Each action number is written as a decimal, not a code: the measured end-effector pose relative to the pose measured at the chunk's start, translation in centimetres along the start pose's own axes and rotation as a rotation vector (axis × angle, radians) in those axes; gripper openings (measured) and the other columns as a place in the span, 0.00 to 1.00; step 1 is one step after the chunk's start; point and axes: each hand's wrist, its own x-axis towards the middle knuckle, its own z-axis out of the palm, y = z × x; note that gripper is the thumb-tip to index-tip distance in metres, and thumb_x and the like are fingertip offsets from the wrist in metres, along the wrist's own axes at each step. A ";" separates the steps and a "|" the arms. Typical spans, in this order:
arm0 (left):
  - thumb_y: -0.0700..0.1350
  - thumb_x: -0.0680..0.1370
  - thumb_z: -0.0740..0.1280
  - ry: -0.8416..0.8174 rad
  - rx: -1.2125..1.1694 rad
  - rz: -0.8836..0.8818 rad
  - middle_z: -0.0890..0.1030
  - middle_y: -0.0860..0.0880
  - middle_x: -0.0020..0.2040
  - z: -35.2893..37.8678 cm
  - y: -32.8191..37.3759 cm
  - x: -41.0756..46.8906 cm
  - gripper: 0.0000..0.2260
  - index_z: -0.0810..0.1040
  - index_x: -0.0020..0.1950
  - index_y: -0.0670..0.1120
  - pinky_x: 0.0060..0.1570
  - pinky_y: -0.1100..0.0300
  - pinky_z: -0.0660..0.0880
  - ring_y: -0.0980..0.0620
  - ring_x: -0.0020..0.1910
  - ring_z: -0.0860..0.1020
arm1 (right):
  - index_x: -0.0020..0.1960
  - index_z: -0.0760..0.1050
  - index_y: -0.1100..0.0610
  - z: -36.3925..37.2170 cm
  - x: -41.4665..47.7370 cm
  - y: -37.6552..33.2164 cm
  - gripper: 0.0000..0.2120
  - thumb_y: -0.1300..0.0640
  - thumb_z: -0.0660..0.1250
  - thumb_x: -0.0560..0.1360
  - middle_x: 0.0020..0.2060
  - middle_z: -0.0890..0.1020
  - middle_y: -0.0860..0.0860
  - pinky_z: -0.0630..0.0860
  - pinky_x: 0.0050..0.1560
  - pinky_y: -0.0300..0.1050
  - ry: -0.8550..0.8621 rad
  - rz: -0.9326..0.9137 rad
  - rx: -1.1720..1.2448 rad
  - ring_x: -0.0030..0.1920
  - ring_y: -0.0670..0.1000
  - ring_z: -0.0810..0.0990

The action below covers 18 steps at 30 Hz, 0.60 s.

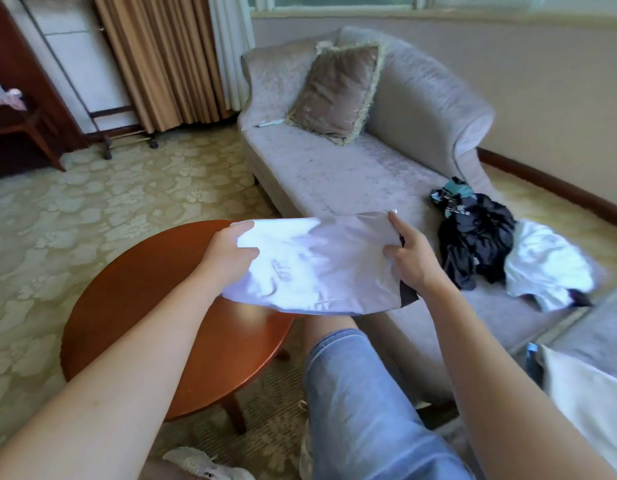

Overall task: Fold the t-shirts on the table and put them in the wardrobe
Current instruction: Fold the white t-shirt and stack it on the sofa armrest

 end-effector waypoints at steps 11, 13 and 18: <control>0.36 0.77 0.68 -0.368 -0.046 0.168 0.67 0.44 0.74 12.7 9.6 -2.5 0.28 0.66 0.76 0.45 0.61 0.65 0.63 0.49 0.73 0.65 | 0.77 0.60 0.56 -14.2 -9.7 5.7 0.33 0.71 0.60 0.74 0.70 0.70 0.51 0.69 0.62 0.37 0.343 0.113 -0.012 0.68 0.48 0.69; 0.37 0.78 0.68 -0.424 -0.029 0.183 0.67 0.44 0.74 14.7 10.9 -3.5 0.28 0.65 0.76 0.47 0.64 0.63 0.63 0.49 0.73 0.64 | 0.78 0.60 0.56 -16.1 -11.8 6.8 0.33 0.71 0.59 0.74 0.74 0.65 0.51 0.62 0.72 0.43 0.387 0.143 -0.010 0.74 0.49 0.62; 0.37 0.78 0.67 -0.545 -0.039 0.251 0.66 0.46 0.75 19.7 14.5 -6.7 0.28 0.64 0.77 0.47 0.62 0.62 0.63 0.50 0.75 0.62 | 0.78 0.58 0.52 -21.1 -17.1 9.0 0.33 0.69 0.58 0.76 0.74 0.66 0.50 0.68 0.60 0.39 0.482 0.216 -0.015 0.71 0.51 0.66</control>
